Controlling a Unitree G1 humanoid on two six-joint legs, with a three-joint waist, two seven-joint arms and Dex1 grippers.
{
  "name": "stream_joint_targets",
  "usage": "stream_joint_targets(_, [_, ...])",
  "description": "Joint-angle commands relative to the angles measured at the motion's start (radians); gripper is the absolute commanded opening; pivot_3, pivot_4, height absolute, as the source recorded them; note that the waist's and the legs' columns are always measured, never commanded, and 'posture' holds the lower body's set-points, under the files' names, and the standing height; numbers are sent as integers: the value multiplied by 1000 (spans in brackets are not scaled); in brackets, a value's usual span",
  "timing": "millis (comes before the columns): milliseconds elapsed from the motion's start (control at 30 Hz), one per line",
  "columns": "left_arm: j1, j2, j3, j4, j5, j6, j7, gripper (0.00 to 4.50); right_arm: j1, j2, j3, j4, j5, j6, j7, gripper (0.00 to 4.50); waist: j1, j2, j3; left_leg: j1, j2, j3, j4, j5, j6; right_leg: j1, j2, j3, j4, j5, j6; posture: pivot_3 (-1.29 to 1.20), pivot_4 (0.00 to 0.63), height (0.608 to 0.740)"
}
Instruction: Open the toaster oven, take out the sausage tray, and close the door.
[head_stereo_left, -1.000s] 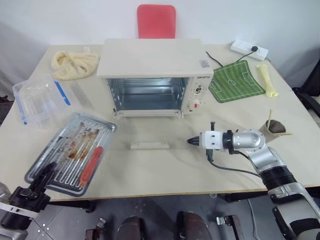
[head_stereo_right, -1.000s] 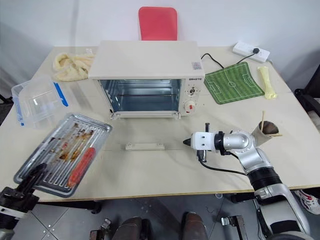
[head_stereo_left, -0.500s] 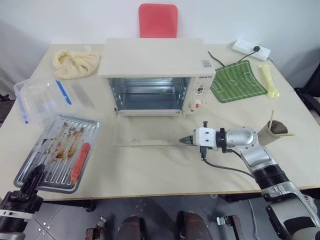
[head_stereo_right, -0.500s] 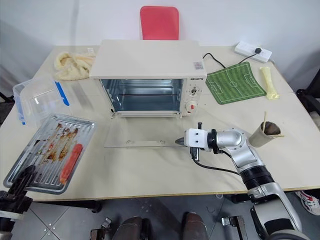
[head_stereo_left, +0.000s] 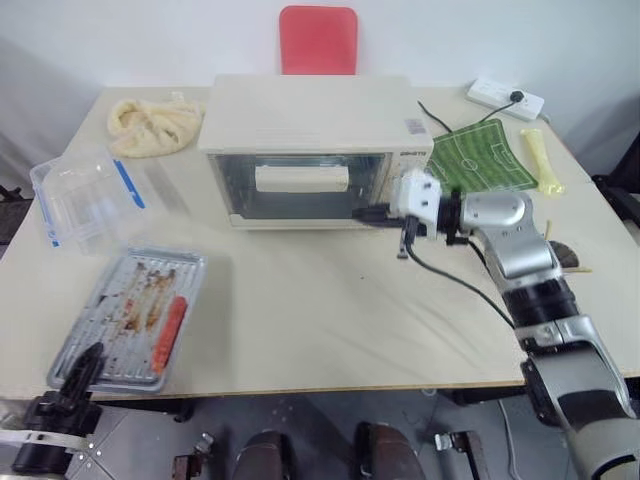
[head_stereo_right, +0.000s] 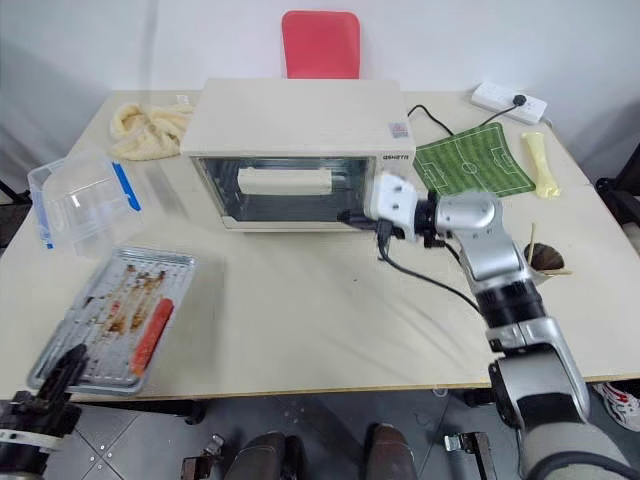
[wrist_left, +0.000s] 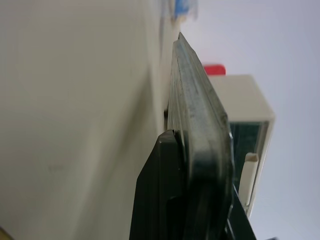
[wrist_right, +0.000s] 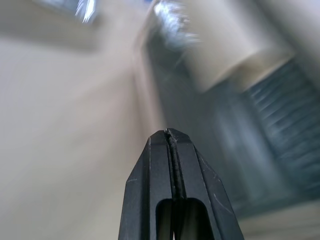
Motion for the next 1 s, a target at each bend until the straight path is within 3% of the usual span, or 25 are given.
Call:
stream_joint_targets(33, [4, 25, -32, -27, -14, 20, -7, 0, -56, 10, -45, 70, -3, -53, -43, 30, -1, 0, 0, 0, 0, 0, 0, 0, 0, 0, 0, 0, 0, 0, 0, 0, 150, 740])
stream_joint_targets(233, [-19, 94, -133, -12, -14, 75, -17, 0, -85, 20, -67, 58, 16, -25, -80, 30, -2, 0, 0, 0, 0, 1, 0, 0, 0, 0, 0, 0, 2, 0, 0, 0, 150, 740])
stream_joint_targets(533, [-125, 262, -284, 88, -14, 194, -56, 0, 64, -79, -69, -223, 103, 190, 34, 30, 21, 2, 1, 0, -2, -2, 0, 0, 0, -1, 0, 1, 5, 0, 0, 0, 150, 740])
stream_joint_targets(767, [-340, 426, -430, 243, -14, 293, -72, 0, 143, -174, -82, -317, 113, 262, 83, 30, 30, 4, 2, -1, -5, -2, 0, 1, 1, -1, -1, 2, 5, 0, 0, 0, 150, 740])
stream_joint_targets(1000, [-550, 491, -581, 328, -14, 369, -89, 0, 249, -255, -83, -407, 105, 303, 103, 30, 48, 4, 2, -1, -7, -4, 0, 2, 0, -1, -1, 1, 5, 1, 2, 0, 150, 740])
